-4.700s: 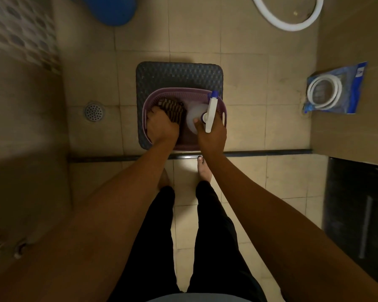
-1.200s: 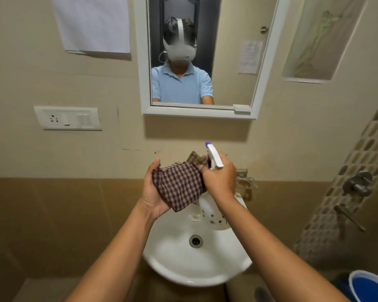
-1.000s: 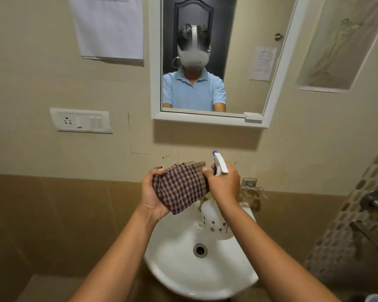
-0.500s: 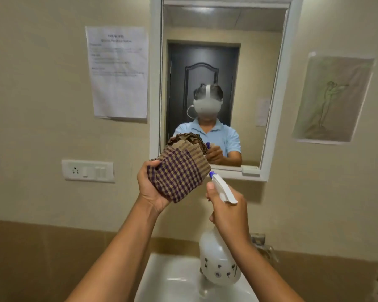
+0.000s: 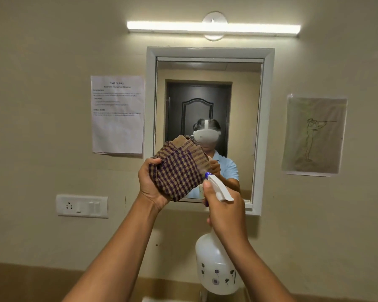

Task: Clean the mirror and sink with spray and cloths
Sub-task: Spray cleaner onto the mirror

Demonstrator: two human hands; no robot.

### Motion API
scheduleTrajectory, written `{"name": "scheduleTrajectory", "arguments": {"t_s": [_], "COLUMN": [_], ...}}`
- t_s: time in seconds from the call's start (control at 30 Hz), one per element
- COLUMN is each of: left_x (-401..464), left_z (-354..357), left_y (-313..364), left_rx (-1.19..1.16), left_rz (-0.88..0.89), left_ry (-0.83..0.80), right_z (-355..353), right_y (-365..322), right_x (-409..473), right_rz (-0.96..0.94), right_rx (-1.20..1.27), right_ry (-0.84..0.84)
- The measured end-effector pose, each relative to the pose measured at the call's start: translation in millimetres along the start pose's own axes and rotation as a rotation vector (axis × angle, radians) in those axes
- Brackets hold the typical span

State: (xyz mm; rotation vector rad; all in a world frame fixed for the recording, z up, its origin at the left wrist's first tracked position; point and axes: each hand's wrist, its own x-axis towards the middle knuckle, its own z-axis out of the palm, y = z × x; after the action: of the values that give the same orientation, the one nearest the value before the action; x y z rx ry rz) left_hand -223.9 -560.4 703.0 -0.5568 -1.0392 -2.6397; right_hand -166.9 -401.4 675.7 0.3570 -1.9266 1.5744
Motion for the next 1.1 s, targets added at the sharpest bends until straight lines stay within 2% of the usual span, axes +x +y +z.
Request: {"name": "scheduleTrajectory", "arguments": {"t_s": [0.17,0.63,1.1], "left_x": [1,1,-10], "left_z": [1,0,-5], "left_y": [2,17,31], "left_rx": [-0.008,-0.027,-0.041], "left_rz": [-0.007,0.015,0.014], "left_ry": [-0.001,-0.01,0.027], "right_z": [0,32,10], "right_y": [-5,-5,-16], "right_x": [-7,-36,-20], "right_rz": [0.03,-0.115,-0.041], "right_rx": [0.042,-0.071,-0.038], "right_ry": [-0.055,-0.143,-0.032]}}
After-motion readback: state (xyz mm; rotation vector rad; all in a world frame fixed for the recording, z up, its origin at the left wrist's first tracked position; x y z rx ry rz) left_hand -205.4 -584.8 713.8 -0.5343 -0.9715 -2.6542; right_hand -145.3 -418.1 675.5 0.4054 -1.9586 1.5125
